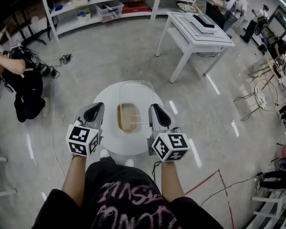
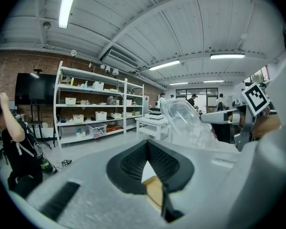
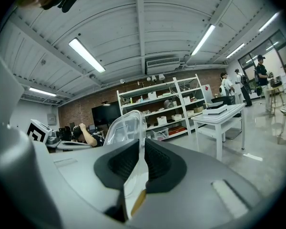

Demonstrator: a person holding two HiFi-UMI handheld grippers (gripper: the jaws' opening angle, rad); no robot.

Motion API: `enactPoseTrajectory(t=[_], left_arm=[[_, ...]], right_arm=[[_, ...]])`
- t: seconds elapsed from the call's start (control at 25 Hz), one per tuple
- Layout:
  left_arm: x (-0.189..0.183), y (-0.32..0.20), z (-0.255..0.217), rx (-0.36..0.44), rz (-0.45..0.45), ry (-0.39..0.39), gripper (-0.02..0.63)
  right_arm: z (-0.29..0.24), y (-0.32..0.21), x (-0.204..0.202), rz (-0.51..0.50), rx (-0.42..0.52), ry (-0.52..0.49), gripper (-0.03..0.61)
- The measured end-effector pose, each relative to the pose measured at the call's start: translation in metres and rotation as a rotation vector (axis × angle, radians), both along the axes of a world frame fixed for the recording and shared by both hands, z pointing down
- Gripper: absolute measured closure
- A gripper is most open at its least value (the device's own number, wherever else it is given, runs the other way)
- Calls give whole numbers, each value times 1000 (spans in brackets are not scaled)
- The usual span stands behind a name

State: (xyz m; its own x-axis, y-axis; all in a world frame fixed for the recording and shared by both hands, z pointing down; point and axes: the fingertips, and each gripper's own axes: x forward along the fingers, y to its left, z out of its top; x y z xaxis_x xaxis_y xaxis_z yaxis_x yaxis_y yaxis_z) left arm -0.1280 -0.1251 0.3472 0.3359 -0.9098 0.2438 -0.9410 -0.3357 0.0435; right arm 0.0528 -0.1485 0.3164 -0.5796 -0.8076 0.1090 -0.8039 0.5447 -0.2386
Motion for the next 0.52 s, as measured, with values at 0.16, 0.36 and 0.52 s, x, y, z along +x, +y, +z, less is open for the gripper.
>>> enactPoseTrajectory(t=[0.16, 0.36, 0.52], left_arm=[[1, 1, 0, 0, 0, 4, 618], [1, 1, 2, -1, -5, 5, 618], [-5, 1, 1, -6, -6, 5, 618]], right_arm=[[0, 0, 1, 2, 0, 0, 532], [1, 0, 3, 1, 0, 3, 532], [0, 0, -1, 3, -1, 3, 532]])
